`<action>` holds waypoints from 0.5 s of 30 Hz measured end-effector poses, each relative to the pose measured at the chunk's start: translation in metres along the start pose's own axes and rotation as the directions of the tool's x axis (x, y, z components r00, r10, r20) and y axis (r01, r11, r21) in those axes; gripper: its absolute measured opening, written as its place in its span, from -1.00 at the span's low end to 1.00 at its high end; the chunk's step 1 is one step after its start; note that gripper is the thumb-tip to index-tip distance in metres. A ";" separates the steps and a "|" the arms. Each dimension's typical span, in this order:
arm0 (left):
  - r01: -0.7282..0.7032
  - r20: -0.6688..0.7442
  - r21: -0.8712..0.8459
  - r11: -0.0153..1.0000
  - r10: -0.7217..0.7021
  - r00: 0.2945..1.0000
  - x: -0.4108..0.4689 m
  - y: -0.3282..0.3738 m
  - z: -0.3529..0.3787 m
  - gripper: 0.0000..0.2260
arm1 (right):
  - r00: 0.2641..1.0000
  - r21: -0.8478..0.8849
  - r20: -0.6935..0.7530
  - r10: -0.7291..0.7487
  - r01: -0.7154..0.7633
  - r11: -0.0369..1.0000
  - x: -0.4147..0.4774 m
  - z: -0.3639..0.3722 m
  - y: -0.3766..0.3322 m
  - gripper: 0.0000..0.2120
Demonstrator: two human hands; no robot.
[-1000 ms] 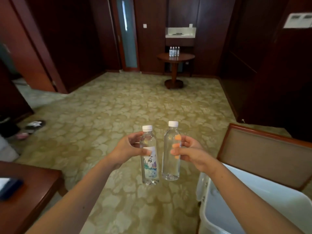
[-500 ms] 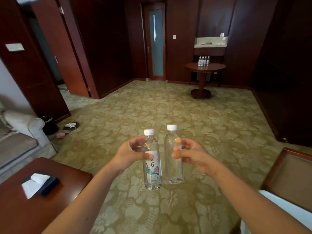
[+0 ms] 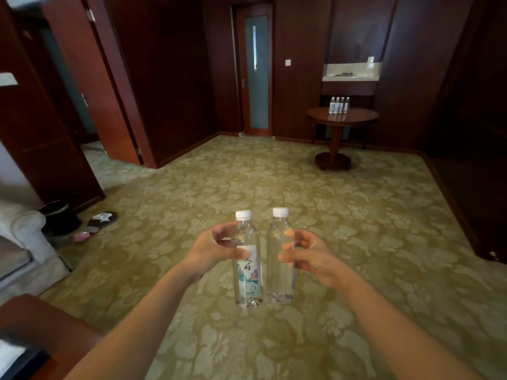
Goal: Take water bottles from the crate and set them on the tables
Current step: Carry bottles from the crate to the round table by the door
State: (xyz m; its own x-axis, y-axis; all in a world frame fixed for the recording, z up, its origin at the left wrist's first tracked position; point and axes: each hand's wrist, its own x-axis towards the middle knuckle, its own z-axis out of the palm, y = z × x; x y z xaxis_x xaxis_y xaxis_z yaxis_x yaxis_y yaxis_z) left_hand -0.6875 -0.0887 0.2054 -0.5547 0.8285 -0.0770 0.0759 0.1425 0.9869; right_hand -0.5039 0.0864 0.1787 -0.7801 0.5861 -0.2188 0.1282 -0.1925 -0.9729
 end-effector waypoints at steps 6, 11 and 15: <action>0.000 0.058 0.018 1.000 -0.001 0.998 0.126 0.024 0.017 -0.34 | 0.999 0.017 -0.049 0.000 0.001 1.000 0.098 -0.062 -0.034 -0.34; 0.004 0.135 0.033 0.999 -0.009 0.991 0.239 0.029 0.052 -0.42 | 0.993 0.019 -0.116 0.003 -0.001 1.000 0.171 -0.123 -0.055 -0.39; -0.008 0.222 0.081 0.997 -0.011 0.975 0.338 0.026 0.082 -0.27 | 0.984 0.025 -0.178 -0.003 0.008 1.000 0.236 -0.176 -0.065 -0.43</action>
State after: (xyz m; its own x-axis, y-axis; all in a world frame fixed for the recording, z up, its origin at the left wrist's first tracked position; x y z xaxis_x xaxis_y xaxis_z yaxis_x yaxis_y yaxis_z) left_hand -0.8046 0.2395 0.1929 -0.3578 0.9264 -0.1172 0.1471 0.1798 0.9726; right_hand -0.5885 0.3763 0.1772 -0.6594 0.7172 -0.2255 0.1067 -0.2077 -0.9724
